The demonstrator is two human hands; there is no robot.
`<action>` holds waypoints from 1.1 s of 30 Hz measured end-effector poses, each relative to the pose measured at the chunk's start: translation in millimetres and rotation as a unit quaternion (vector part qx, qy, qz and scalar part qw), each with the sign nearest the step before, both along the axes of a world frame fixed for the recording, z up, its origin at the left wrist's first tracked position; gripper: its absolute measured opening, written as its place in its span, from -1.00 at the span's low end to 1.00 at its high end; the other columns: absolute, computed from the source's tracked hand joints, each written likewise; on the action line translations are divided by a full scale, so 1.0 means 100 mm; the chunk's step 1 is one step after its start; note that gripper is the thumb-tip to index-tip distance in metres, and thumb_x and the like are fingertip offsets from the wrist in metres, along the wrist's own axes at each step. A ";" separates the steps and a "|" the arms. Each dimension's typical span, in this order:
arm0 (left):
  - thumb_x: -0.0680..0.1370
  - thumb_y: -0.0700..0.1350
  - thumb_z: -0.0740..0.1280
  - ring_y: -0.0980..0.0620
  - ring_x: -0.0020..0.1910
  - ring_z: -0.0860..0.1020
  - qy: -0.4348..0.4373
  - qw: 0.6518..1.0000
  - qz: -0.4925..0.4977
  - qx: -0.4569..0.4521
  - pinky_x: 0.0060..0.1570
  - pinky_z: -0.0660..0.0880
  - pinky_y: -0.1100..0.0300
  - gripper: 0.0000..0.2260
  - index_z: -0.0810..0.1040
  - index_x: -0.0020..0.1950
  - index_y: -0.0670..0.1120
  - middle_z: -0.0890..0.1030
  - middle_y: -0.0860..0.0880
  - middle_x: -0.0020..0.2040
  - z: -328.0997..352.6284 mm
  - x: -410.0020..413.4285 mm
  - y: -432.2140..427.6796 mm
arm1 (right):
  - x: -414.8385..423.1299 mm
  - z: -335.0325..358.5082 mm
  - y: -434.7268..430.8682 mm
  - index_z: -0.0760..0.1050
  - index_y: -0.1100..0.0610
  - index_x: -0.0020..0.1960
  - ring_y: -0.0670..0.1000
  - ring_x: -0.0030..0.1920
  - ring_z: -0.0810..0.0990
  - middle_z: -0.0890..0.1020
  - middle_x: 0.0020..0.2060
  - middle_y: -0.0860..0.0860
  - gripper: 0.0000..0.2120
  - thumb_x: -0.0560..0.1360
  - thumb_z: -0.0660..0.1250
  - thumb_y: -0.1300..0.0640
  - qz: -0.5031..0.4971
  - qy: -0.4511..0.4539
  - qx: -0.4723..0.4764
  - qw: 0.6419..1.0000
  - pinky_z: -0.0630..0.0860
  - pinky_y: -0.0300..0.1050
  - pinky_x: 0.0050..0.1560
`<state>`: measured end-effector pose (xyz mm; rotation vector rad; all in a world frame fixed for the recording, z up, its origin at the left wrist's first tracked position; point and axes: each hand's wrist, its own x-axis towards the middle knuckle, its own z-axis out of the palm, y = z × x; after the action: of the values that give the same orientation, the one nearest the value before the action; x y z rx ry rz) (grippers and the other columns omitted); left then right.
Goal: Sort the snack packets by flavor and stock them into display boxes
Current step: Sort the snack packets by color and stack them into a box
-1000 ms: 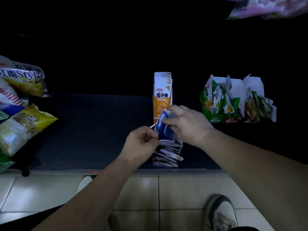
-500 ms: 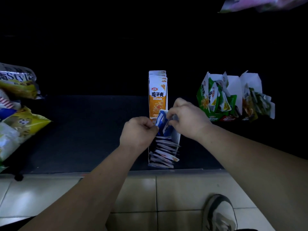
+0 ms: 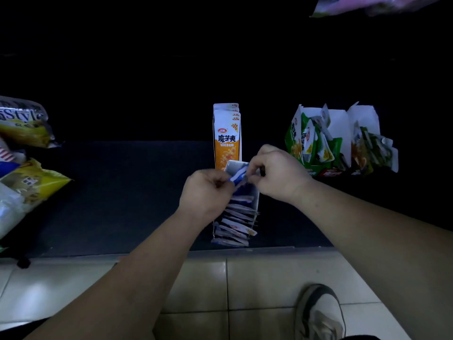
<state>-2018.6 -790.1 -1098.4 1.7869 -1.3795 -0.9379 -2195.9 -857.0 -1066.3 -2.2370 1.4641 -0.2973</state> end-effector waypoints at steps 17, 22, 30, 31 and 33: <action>0.70 -0.10 0.28 0.01 -0.06 0.74 0.221 0.971 0.086 -0.017 0.02 0.69 -0.09 -0.93 0.52 0.06 -0.06 0.76 0.01 -0.07 0.46 0.12 0.05 | 0.10 0.29 0.01 0.53 0.05 -0.03 0.10 -0.07 0.72 0.71 -0.13 0.07 -0.88 0.55 0.48 0.18 -0.172 -0.299 0.127 0.930 0.68 0.20 -0.03; 0.70 -0.10 0.29 -0.15 -0.07 0.72 0.205 0.976 0.067 -0.038 -0.09 0.71 -0.02 -0.92 0.52 0.02 -0.06 0.74 -0.08 -0.10 0.47 0.03 0.05 | 0.25 0.22 0.00 0.45 0.04 0.10 0.09 0.00 0.66 0.57 -0.03 0.00 -0.57 0.39 0.63 0.09 -0.274 -0.334 0.116 0.894 0.69 0.16 -0.03; 0.67 -0.14 0.34 -0.22 -0.04 0.72 0.229 0.969 0.062 -0.065 -0.05 0.69 -0.14 -0.94 0.53 0.00 -0.09 0.74 -0.14 -0.06 0.53 0.02 0.05 | 0.29 0.34 0.04 0.63 0.01 0.12 -0.13 -0.02 0.74 0.75 -0.04 -0.05 -0.58 0.33 0.66 0.23 -0.147 -0.416 0.276 0.854 0.63 -0.26 -0.03; 0.67 -0.15 0.34 -0.21 -0.05 0.72 0.232 0.969 0.061 -0.067 -0.04 0.69 -0.15 -0.93 0.53 -0.01 -0.09 0.74 -0.14 -0.06 0.54 0.01 0.05 | 0.27 0.34 0.04 0.61 0.03 0.18 -0.14 -0.01 0.73 0.74 -0.02 -0.06 -0.52 0.32 0.66 0.25 -0.139 -0.410 0.281 0.856 0.62 -0.29 -0.05; 0.67 -0.16 0.33 -0.21 -0.08 0.72 0.221 0.971 0.057 -0.074 -0.05 0.68 -0.21 -0.92 0.53 -0.02 -0.09 0.73 -0.14 -0.08 0.56 0.02 0.07 | 0.23 0.33 0.04 0.62 0.07 0.23 -0.07 0.06 0.72 0.74 0.02 -0.04 -0.55 0.40 0.60 0.30 -0.141 -0.387 0.271 0.870 0.61 -0.28 -0.07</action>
<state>-2017.1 -783.0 -1042.7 1.4198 -1.0238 -1.0633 -2172.7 -853.4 -1033.6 -1.2216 1.2002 -0.6841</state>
